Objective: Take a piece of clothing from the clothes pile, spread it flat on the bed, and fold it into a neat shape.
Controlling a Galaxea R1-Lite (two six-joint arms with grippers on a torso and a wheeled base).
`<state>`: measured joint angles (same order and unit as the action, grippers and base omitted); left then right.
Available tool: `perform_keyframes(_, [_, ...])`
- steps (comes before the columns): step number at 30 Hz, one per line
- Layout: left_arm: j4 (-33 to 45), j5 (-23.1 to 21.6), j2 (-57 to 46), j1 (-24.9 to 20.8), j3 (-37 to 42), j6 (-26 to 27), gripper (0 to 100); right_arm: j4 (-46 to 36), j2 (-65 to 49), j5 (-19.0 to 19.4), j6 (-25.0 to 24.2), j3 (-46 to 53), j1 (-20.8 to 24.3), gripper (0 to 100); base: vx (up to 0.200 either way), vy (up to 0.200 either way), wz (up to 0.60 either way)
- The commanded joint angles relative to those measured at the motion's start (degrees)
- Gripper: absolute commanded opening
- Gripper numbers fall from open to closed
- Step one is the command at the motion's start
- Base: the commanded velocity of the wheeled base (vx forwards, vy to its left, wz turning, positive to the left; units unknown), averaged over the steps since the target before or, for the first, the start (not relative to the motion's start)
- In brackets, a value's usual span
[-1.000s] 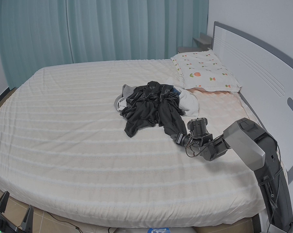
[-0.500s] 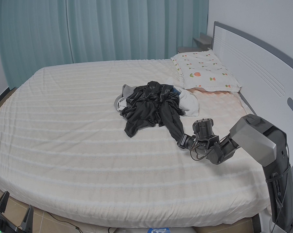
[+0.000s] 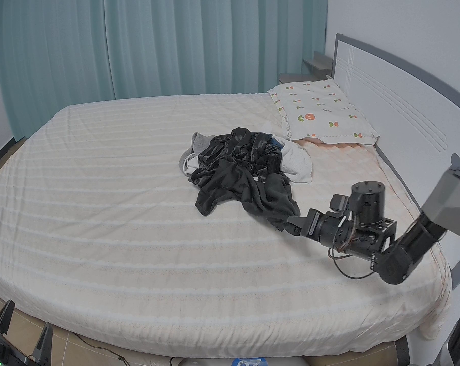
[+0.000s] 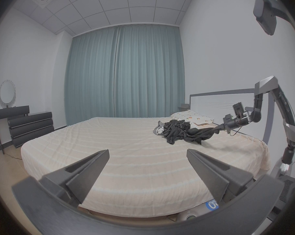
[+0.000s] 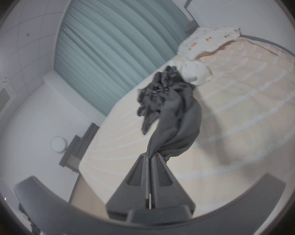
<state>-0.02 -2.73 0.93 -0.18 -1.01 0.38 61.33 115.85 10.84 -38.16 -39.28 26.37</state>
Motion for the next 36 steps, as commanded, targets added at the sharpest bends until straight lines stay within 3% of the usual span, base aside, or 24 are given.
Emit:
perform_keyframes(1, [-0.3, -0.3, -0.6, 0.0, 0.9, 0.9, 100, 3.5, -18.2, 5.6, -0.1, 8.4, 0.3, 0, 0.0, 0.0, 0.0])
perform_keyframes(6, [-0.4, -1.2, -0.7, 0.0, 0.9, 4.3, 100, 2.7, -26.4, 11.6, -0.2, 11.9, 0.1, 0, 0.0, 0.0, 0.0])
perform_keyframes(9, [-1.5, -1.4, -0.2, 0.0, -0.8, 3.0, 100, 2.7, -27.4, 11.9, -0.2, 12.6, 0.0, 0, 0.0, 0.0, 0.0])
perform_keyframes(10, [-3.9, -1.7, 2.9, -0.2, -9.6, -2.2, 100, 2.7, -28.0, 12.0, -0.2, 12.8, 0.1, 0, 0.0, 0.0, 0.0])
perform_keyframes(12, [-4.4, -3.5, 9.4, 0.0, -14.7, -4.0, 100, 2.7, -28.4, 12.2, -0.1, 12.5, 0.2, 0, 0.0, 0.0, 0.0])
perform_keyframes(16, [-5.9, -13.3, 23.3, -0.2, -17.4, 4.9, 100, 3.3, -28.9, 12.5, -0.1, 11.8, 1.5, 0, 0.0, 0.0, 0.0])
perform_keyframes(19, [-6.4, -16.3, 31.2, -0.3, -18.7, 8.1, 100, 3.3, -29.1, 12.5, -0.2, 10.8, 1.9, 0, 0.0, 0.0, 0.0])
perform_keyframes(20, [-7.8, -17.7, 39.1, -1.4, -19.3, 12.7, 100, 2.7, -29.6, 12.5, -0.2, 10.4, 2.5, 0, 0.0, 0.0, 0.0])
perform_keyframes(23, [-10.8, -17.1, 49.2, -9.4, -19.2, 13.7, 100, 2.7, -29.7, 12.5, -0.1, 11.2, 3.0, 0, 0.0, 0.0, 0.0])
perform_keyframes(25, [-13.0, -16.3, 55.0, -14.8, -19.5, 10.8, 100, 2.7, -29.8, 12.5, -0.1, 12.0, 3.1, 0, 0.0, 0.0, 0.0])
perform_keyframes(28, [-18.5, -11.4, 66.0, -20.9, -20.7, 6.5, 100, 2.7, -29.1, 12.5, -0.1, 11.9, 3.1, 0, 0.0, 0.0, 0.0])
perform_keyframes(30, [-20.9, -10.2, 69.8, -22.4, -21.3, 5.5, 100, 2.7, -29.0, 12.5, -0.1, 11.9, 3.2, 0, 0.0, 0.0, 0.0])
perform_keyframes(34, [-34.7, -6.0, 85.9, -25.8, -21.8, -2.3, 100, 2.7, -27.8, 12.2, -0.1, 11.9, 5.0, 0, 0.0, 0.0, 0.0])
perform_keyframes(36, [-37.9, -4.7, 89.0, -26.3, -21.9, -3.6, 100, 2.7, -27.5, 12.2, -0.1, 11.8, 5.0, 0, 0.0, 0.0, 0.0])
